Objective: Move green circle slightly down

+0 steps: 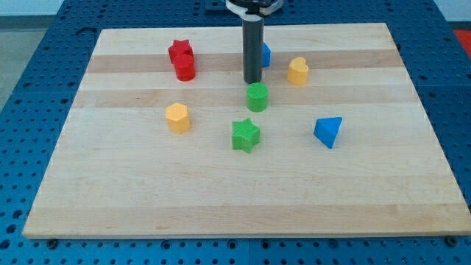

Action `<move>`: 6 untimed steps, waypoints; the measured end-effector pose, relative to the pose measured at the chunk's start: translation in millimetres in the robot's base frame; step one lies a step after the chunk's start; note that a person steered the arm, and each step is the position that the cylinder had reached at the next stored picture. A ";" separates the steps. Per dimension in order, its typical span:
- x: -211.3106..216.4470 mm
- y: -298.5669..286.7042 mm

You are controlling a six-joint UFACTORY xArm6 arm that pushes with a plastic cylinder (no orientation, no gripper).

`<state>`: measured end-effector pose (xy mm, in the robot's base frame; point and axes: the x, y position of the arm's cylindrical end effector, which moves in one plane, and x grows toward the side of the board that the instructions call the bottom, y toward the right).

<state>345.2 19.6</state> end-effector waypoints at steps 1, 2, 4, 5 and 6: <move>7.6 18.0; 22.5 22.4; 47.1 22.4; 45.7 45.4; 51.2 77.6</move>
